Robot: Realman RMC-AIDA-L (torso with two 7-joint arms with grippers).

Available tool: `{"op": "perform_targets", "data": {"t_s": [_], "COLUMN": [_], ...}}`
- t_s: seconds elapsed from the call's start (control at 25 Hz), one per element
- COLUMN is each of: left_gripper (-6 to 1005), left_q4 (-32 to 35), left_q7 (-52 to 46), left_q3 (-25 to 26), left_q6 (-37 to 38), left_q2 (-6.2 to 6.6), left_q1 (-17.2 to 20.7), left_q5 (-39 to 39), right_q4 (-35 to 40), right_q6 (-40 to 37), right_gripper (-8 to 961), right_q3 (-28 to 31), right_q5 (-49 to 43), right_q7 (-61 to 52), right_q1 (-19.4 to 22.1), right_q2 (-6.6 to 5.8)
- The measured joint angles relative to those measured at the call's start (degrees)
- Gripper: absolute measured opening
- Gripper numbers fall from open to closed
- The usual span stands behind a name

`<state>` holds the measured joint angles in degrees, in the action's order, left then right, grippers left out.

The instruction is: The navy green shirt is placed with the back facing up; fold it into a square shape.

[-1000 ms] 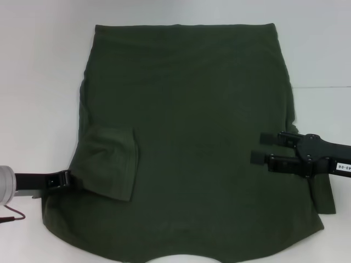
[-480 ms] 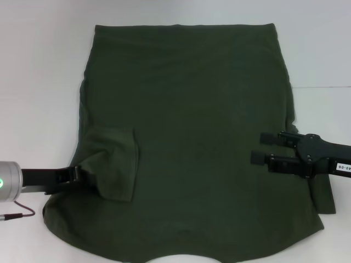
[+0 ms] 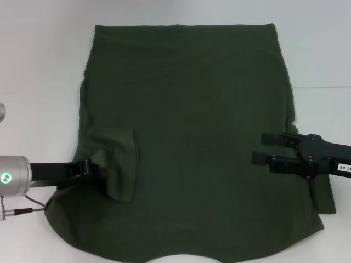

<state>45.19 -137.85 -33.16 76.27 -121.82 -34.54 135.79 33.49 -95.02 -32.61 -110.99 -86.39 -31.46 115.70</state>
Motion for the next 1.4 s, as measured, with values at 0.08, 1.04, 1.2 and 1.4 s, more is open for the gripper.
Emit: {"op": "perform_targets", "data": {"t_s": [0.08, 1.04, 1.2, 1.4], "left_gripper": [14, 14, 14, 13], "left_q4": [0.05, 2.71, 1.79, 1.06], "left_q7": [0.07, 0.01, 0.37, 0.74], "left_q3": [0.0, 0.32, 0.12, 0.1], "left_q6": [0.6, 2.55, 2.97, 3.45], "left_q2": [0.0, 0.95, -0.01, -1.38], "left_q1": [0.0, -1.44, -1.36, -0.98], "left_q5": [-0.97, -3.87, -4.66, -5.0], "right_q4": [-0.01, 0.0, -0.01, -0.01], "right_q6": [-0.02, -0.06, -0.04, 0.05], "right_gripper": [867, 867, 867, 867], "right_q3": [0.0, 0.0, 0.0, 0.0], "right_q5": [0.03, 0.49, 0.63, 0.7], "right_q7": [0.0, -0.02, -0.02, -0.02], "right_q1": [0.0, -0.44, -0.44, -0.53], "right_q2": [-0.08, -0.48, -0.49, -0.49]}}
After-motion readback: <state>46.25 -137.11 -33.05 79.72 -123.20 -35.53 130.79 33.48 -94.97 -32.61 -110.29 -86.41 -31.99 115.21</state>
